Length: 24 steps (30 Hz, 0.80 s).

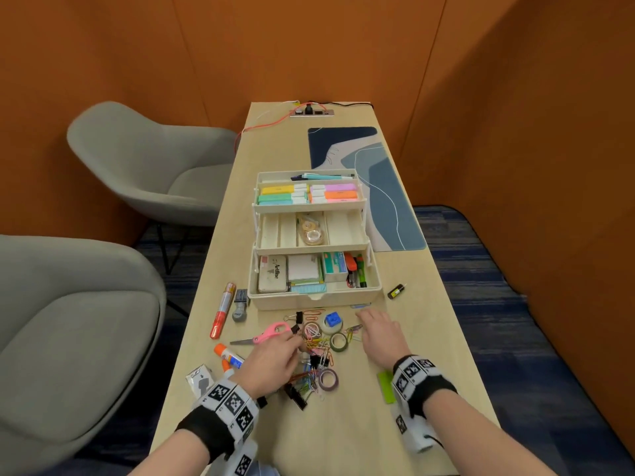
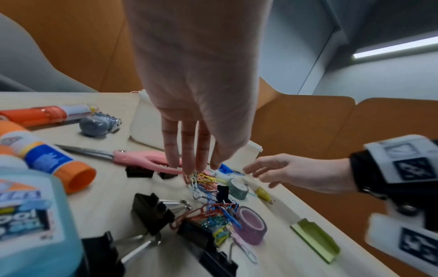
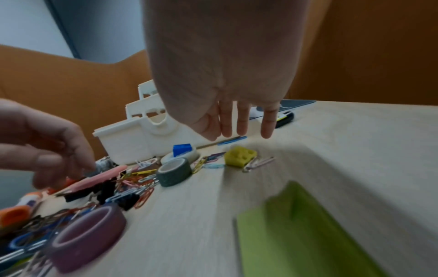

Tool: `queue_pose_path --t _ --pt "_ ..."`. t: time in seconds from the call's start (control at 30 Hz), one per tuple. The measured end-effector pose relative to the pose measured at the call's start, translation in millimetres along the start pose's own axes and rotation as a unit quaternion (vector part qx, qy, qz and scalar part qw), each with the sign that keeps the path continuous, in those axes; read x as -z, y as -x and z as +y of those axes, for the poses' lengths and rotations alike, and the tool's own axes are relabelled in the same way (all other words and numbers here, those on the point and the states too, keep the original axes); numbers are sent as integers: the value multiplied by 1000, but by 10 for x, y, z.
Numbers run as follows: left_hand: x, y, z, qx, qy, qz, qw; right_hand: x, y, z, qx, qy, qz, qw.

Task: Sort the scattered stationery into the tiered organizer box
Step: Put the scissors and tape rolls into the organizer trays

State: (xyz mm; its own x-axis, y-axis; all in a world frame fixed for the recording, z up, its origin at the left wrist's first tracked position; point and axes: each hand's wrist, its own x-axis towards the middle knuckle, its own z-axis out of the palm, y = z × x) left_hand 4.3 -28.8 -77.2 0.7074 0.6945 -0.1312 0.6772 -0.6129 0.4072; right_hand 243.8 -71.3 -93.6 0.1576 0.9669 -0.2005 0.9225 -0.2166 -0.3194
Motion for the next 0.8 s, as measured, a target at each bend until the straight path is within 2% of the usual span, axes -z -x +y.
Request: queue_pose_path --t 0.17,0.23,0.33,0.53,0.67,0.8 --pt "32 64 -28 17 3 -6 1000 44 -193 -37 -2 72 -43 996" --pt "38 82 -55 25 11 -5 1000 56 -176 12 -12 55 -18 998" --pt "25 70 -63 30 16 -2 999 10 -45 119 -65 10 42 997" --pt "-1 -190 200 -6 19 -6 1000 -211 179 198 -47 6 44 998" --pt "-48 -478 397 -20 -32 9 999 -146 229 238 -64 -37 86 994" --pt "-93 -757 417 -39 -115 -42 992 -63 270 267 -72 -79 91 990"
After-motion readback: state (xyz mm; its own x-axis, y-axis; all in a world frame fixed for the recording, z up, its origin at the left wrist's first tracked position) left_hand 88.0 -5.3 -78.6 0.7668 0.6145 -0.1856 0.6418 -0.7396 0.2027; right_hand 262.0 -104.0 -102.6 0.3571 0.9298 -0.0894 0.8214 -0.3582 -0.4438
